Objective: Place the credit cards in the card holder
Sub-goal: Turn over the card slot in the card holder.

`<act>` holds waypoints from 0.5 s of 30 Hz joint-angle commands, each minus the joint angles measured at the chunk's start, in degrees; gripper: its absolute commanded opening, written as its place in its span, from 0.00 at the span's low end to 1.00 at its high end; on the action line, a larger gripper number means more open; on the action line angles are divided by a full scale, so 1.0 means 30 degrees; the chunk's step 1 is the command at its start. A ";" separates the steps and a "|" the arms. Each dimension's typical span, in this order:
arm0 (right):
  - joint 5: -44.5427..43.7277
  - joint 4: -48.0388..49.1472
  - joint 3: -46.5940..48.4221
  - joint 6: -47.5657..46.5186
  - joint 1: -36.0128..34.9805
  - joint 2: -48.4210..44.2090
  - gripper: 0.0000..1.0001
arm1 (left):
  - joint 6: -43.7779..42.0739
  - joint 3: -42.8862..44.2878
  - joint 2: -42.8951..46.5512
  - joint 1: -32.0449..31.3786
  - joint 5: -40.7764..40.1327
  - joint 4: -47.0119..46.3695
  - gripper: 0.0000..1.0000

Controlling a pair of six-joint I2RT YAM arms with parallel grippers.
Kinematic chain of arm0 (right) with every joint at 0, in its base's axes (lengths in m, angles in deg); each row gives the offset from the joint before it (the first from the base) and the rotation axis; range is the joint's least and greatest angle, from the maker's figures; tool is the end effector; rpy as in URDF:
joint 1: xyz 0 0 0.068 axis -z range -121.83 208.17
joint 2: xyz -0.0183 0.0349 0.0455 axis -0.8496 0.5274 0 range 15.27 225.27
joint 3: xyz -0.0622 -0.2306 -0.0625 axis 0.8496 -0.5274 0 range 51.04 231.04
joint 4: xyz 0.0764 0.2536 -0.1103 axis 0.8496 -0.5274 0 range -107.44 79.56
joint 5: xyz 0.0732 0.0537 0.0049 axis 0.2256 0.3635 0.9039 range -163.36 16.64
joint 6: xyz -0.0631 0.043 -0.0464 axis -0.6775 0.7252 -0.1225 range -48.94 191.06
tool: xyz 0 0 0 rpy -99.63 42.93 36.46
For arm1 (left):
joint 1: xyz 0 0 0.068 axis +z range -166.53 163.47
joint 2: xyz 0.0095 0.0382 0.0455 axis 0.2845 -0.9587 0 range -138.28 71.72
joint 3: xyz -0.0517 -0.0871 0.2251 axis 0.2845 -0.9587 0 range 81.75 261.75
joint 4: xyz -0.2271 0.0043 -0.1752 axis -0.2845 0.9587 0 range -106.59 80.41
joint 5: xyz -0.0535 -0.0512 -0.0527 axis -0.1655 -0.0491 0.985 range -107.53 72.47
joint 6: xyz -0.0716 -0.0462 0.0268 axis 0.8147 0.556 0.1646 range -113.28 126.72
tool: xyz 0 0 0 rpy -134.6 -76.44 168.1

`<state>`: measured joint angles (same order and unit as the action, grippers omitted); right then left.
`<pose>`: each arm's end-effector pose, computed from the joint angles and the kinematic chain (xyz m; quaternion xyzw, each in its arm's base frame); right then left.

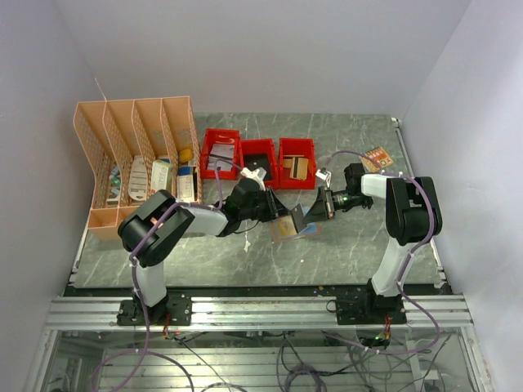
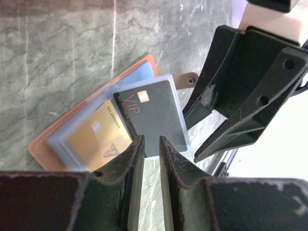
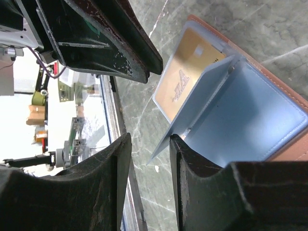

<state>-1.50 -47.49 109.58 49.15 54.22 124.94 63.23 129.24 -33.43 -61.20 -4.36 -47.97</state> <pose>0.3142 0.0977 0.0639 -0.1902 0.7870 0.5775 0.1043 0.2817 -0.3039 0.0776 -0.0268 0.8455 -0.4670 0.2576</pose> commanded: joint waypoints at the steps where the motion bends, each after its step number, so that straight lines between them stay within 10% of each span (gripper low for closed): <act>1: 0.0867 -0.0274 0.0411 -0.0431 -0.0162 0.0354 0.38 | 0.0776 -0.0078 -0.0594 0.0095 0.0258 -0.2323 0.29; 15: 0.2096 -0.1281 0.0817 -0.1485 -0.0668 0.1149 0.40 | 0.1013 -0.0156 -0.1344 0.0110 0.0500 -0.2584 0.32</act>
<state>2.52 -49.61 110.59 47.03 52.87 127.94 66.16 129.15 -36.31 -61.17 -3.68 -52.80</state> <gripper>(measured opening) 0.399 0.319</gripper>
